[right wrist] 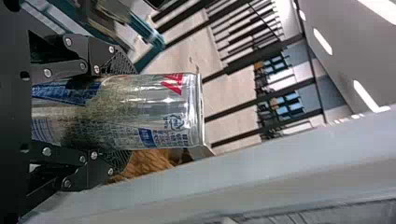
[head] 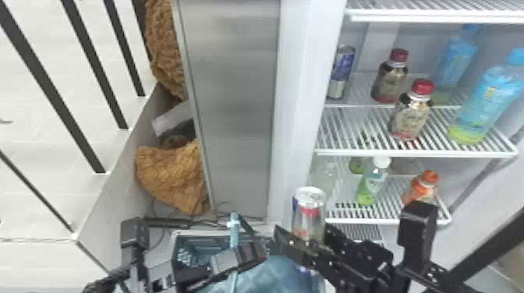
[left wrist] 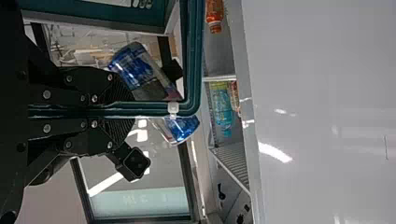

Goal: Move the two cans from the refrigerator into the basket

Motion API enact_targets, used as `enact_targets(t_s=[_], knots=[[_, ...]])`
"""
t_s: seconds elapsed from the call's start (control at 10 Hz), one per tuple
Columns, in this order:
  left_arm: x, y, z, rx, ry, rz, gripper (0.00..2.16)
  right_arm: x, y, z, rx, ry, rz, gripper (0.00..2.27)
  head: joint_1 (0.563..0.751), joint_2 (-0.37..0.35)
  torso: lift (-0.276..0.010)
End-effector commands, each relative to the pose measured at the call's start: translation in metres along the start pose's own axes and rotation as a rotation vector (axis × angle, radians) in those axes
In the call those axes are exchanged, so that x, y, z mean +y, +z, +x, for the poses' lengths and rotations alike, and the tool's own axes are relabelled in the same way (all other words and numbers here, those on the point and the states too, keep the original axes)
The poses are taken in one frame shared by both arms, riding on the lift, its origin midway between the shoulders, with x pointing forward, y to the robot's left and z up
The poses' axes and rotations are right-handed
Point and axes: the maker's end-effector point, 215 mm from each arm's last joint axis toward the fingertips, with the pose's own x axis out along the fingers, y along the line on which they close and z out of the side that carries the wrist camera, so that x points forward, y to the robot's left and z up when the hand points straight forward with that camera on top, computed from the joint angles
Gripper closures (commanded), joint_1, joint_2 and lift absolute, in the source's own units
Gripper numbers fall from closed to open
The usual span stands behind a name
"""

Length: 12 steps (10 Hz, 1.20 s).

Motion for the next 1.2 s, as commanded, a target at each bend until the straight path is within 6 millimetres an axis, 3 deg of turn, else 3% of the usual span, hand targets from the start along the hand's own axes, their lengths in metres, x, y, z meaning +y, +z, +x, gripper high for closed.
enact_targets(t_s=[0.0, 0.1, 0.3, 0.5, 0.6, 1.1], knots=[[0.000, 0.001, -0.001, -0.002, 0.001, 0.001, 1.19, 0.000, -0.013, -0.004, 0.037, 0.011, 0.019, 1.12, 0.695, -0.007, -0.031], [0.000, 0.000, 0.000, -0.001, 0.000, 0.000, 1.19, 0.003, -0.026, -0.003, 0.075, 0.039, 0.039, 0.99, 0.695, -0.005, -0.031], [-0.001, 0.001, 0.000, 0.000, -0.001, 0.003, 1.19, 0.009, -0.033, -0.001, 0.085, 0.079, 0.071, 0.45, 0.695, 0.001, -0.031], [-0.001, 0.001, 0.000, 0.000, -0.001, 0.003, 1.19, 0.004, -0.035, -0.003, 0.085, 0.072, 0.084, 0.19, 0.695, 0.006, -0.031], [-0.001, 0.001, 0.000, 0.000, -0.001, 0.003, 1.19, 0.000, -0.025, -0.004, 0.055, 0.066, 0.066, 0.14, 0.695, 0.004, -0.031], [-0.001, 0.001, 0.001, 0.001, -0.005, 0.002, 1.19, -0.052, 0.094, -0.039, -0.275, -0.145, -0.116, 0.13, 0.695, -0.082, -0.031]])
